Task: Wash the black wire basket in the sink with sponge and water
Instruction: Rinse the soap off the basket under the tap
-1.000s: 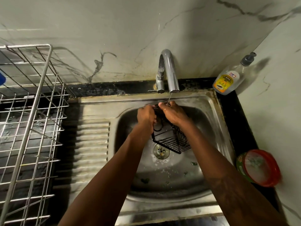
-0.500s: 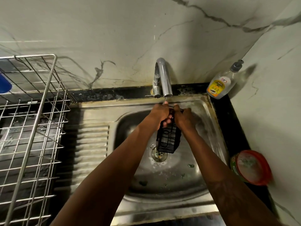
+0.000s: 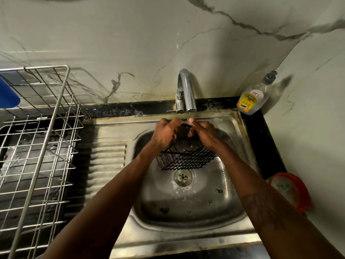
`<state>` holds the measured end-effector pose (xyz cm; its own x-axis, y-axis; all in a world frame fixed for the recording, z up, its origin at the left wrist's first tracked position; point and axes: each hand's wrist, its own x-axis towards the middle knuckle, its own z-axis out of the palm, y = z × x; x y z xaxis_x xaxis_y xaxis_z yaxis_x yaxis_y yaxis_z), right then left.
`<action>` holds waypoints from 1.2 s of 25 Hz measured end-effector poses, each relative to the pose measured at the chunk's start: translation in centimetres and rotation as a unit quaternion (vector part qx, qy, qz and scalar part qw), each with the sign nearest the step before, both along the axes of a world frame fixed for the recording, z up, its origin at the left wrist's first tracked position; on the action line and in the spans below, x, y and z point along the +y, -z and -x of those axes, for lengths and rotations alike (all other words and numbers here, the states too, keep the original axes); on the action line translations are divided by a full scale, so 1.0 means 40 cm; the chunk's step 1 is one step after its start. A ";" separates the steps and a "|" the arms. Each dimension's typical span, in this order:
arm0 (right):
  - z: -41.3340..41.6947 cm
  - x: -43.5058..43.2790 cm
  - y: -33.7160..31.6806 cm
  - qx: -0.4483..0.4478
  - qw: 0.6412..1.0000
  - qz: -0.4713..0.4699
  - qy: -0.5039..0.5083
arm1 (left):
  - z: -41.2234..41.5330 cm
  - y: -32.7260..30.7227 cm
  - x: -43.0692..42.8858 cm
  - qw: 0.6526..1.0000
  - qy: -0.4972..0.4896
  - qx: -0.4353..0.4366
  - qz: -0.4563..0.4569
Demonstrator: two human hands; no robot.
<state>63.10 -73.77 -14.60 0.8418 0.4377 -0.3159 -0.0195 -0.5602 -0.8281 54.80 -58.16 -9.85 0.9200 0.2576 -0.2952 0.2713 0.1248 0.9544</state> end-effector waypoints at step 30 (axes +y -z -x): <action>-0.004 0.040 -0.061 -0.301 0.918 0.219 -0.134 | 0.010 0.181 -0.007 0.972 -0.190 0.111 0.085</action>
<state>63.26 -72.17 -12.17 0.8019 0.5970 -0.0247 0.5554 -0.7599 -0.3377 54.41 -58.43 -17.08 0.6768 0.4964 -0.5437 0.3713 0.4075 0.8343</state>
